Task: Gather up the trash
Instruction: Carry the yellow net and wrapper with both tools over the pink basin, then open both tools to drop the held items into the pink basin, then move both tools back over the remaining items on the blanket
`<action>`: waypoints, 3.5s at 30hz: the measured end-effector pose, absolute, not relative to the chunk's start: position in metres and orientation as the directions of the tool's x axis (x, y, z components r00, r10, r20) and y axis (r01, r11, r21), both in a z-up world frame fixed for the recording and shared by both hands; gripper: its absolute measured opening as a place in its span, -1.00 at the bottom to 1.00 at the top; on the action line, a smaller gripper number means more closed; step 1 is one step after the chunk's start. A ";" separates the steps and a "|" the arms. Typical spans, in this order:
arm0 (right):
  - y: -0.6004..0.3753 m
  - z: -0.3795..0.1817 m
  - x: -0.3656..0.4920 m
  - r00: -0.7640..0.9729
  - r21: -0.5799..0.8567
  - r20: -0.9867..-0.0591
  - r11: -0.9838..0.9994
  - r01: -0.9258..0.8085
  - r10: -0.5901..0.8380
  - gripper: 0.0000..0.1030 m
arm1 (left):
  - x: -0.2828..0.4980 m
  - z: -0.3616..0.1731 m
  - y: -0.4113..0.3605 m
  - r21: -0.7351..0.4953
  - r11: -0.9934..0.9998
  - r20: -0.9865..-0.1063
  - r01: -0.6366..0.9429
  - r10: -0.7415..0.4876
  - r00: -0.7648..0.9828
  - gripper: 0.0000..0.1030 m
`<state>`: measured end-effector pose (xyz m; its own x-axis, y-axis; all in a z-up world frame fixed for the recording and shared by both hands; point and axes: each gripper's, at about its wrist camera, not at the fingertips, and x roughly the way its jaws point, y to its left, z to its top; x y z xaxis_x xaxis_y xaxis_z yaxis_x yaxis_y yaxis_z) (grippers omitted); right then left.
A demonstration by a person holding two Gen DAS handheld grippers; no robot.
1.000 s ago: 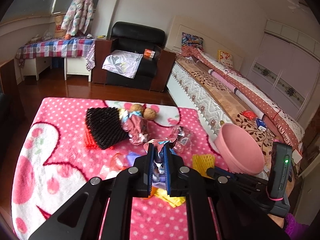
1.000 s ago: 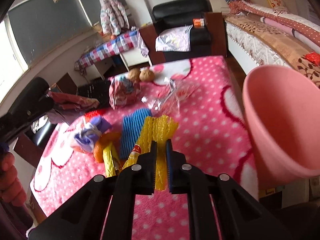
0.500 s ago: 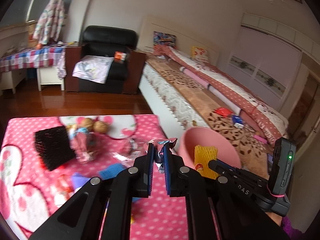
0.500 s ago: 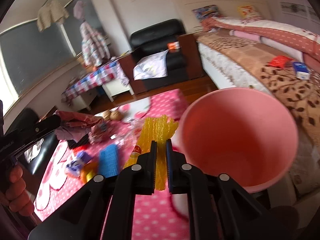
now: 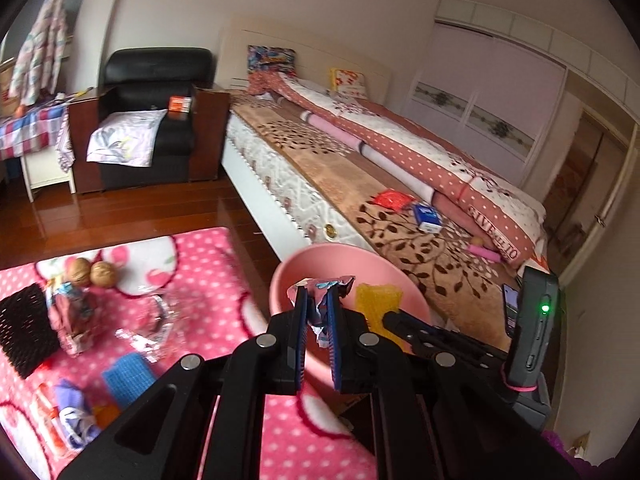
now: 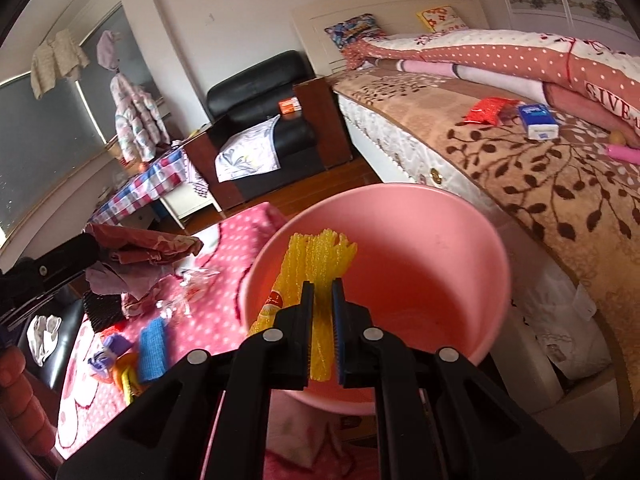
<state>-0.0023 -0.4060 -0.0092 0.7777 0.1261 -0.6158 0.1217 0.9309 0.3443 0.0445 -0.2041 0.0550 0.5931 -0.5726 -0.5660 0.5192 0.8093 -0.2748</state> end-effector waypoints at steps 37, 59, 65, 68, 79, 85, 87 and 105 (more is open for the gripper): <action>-0.420 -0.022 0.011 0.748 0.364 -0.652 0.917 0.161 0.128 -0.40 | 0.063 0.027 -0.233 -0.304 0.804 -0.626 0.512 -0.573 0.529 -0.24; -0.362 0.007 -0.005 0.792 0.345 -0.578 0.938 0.019 0.197 -0.38 | 0.041 0.022 -0.126 -0.232 0.918 -0.651 0.322 -0.392 0.650 -0.23; -0.338 0.011 -0.011 0.804 0.340 -0.547 0.939 -0.040 0.233 -0.38 | 0.031 0.021 -0.092 -0.222 0.941 -0.654 0.257 -0.339 0.676 -0.23; -0.324 0.013 -0.012 0.804 0.330 -0.540 0.941 -0.069 0.249 -0.38 | 0.026 0.019 -0.076 -0.212 0.951 -0.656 0.227 -0.311 0.688 -0.23; -0.281 0.021 -0.012 0.777 0.322 -0.535 0.930 -0.175 0.331 -0.38 | 0.003 0.019 -0.031 -0.131 0.979 -0.635 0.156 -0.203 0.745 -0.14; -0.257 0.021 -0.011 0.747 0.323 -0.548 0.919 -0.227 0.377 -0.38 | -0.004 0.016 -0.003 -0.145 0.984 -0.633 0.107 -0.175 0.754 -0.14; -0.249 0.019 -0.012 0.738 0.320 -0.554 0.917 -0.238 0.385 -0.38 | -0.006 0.013 0.006 -0.149 0.984 -0.637 0.092 -0.167 0.753 -0.14; -0.208 -0.006 -0.009 0.617 0.354 -0.627 0.879 -0.320 0.476 -0.38 | -0.020 -0.020 0.044 -0.163 0.986 -0.691 0.032 -0.137 0.710 -0.14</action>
<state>-0.0091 -0.2079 -0.0059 0.6167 0.4762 -0.6268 -0.3196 0.8792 0.3535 -0.0199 0.0436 -0.0202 0.7099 -0.1372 -0.6908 0.0322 0.9862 -0.1627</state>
